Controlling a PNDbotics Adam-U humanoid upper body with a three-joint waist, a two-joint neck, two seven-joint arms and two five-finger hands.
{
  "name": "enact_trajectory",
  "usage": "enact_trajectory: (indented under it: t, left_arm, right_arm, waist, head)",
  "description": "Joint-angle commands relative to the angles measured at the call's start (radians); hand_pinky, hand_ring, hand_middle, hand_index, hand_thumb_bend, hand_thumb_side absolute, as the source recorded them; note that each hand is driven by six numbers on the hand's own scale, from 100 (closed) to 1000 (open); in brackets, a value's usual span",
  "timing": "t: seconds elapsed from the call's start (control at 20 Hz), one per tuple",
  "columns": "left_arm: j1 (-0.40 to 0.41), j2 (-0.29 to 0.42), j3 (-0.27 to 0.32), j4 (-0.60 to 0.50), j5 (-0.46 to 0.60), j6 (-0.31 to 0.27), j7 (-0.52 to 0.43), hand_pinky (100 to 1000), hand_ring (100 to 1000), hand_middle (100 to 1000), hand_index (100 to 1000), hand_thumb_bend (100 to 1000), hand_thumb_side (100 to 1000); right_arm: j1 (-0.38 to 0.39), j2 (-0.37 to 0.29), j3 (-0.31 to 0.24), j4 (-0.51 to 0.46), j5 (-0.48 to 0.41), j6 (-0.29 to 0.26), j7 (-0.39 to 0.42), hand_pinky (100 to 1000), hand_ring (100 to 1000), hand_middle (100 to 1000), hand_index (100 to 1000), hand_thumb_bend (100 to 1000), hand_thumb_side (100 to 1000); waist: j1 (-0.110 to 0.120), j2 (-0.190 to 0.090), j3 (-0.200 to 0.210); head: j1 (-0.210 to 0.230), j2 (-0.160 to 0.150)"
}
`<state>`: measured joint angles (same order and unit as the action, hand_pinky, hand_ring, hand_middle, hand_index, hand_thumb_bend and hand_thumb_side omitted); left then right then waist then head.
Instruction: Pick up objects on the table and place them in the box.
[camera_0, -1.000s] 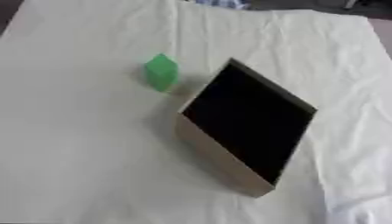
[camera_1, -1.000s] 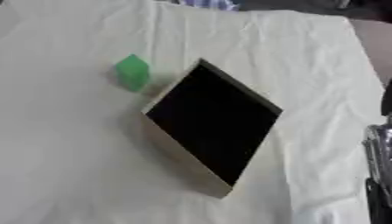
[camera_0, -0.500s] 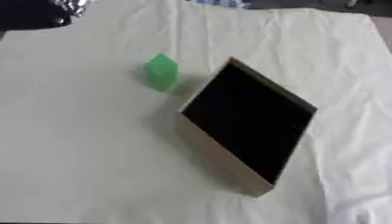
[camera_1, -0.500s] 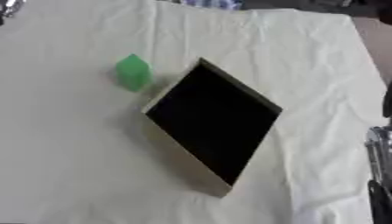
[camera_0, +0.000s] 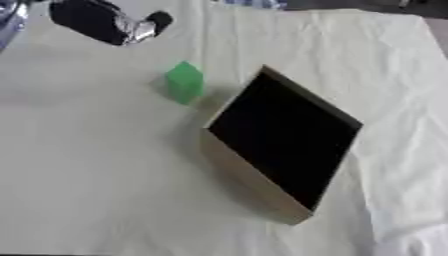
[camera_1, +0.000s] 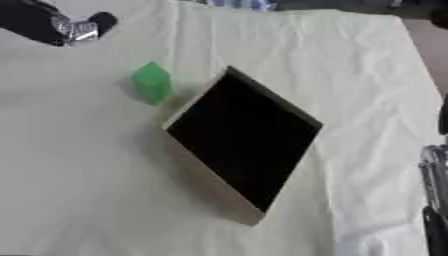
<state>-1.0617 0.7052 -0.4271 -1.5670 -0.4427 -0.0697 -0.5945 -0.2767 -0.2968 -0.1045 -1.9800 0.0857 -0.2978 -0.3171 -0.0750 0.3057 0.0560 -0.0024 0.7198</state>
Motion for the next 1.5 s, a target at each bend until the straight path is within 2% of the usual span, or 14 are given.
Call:
enact_trajectory:
  t: [0.05, 0.2, 0.4, 0.55, 0.85, 0.9, 1.15, 1.5]
  left_arm:
    - [-0.046, -0.024, -0.003, 0.066, -0.039, -0.057, -0.071, 740, 788, 798, 893, 472, 459]
    - [-0.067, -0.052, -0.006, 0.118, -0.065, -0.096, -0.119, 766, 815, 809, 899, 555, 466]
    - [-0.081, -0.072, -0.012, 0.170, -0.120, -0.142, -0.169, 799, 854, 827, 904, 569, 436]
    - [-0.088, -0.081, -0.012, 0.191, -0.135, -0.174, -0.199, 810, 870, 840, 907, 569, 415]
    - [-0.100, -0.106, -0.012, 0.245, -0.165, -0.201, -0.243, 829, 893, 864, 912, 547, 363]
    - [-0.099, -0.110, -0.014, 0.257, -0.174, -0.205, -0.251, 835, 902, 875, 915, 526, 321]
    - [-0.096, -0.125, -0.019, 0.301, -0.207, -0.232, -0.278, 834, 904, 888, 917, 498, 258]
    - [-0.097, -0.156, -0.013, 0.365, -0.250, -0.251, -0.271, 836, 906, 893, 916, 482, 240]
  right_arm:
    - [-0.009, -0.027, -0.002, -0.020, -0.004, 0.002, 0.003, 690, 627, 558, 813, 100, 817]
    - [-0.009, -0.027, -0.001, -0.020, -0.005, 0.002, 0.003, 689, 625, 557, 813, 100, 817]
    - [-0.009, -0.027, 0.000, -0.020, -0.007, 0.003, 0.003, 688, 622, 554, 812, 100, 818]
    - [-0.009, -0.026, 0.000, -0.020, -0.009, 0.004, 0.003, 688, 621, 553, 812, 100, 818]
    - [-0.010, -0.024, 0.003, -0.020, -0.012, 0.005, 0.005, 687, 618, 551, 812, 100, 820]
    - [-0.010, -0.024, 0.003, -0.020, -0.013, 0.005, 0.005, 687, 617, 550, 812, 100, 821]
    - [-0.011, -0.021, 0.004, -0.020, -0.015, 0.007, 0.005, 686, 615, 548, 812, 100, 827]
    - [-0.014, -0.015, 0.004, -0.020, -0.017, 0.007, 0.002, 685, 612, 545, 811, 100, 830]
  waist:
    - [0.006, -0.016, -0.002]
    - [0.007, -0.016, -0.004]
    - [0.009, -0.016, -0.007]
    - [0.010, -0.016, -0.008]
    - [0.011, -0.013, -0.013]
    - [0.011, -0.012, -0.014]
    - [0.011, -0.006, -0.018]
    - [0.008, 0.006, -0.026]
  head:
    - [0.002, -0.007]
    - [0.001, -0.010]
    - [0.000, -0.013]
    - [-0.001, -0.014]
    - [0.005, -0.019]
    - [0.005, -0.019]
    - [0.008, -0.019]
    - [0.015, -0.026]
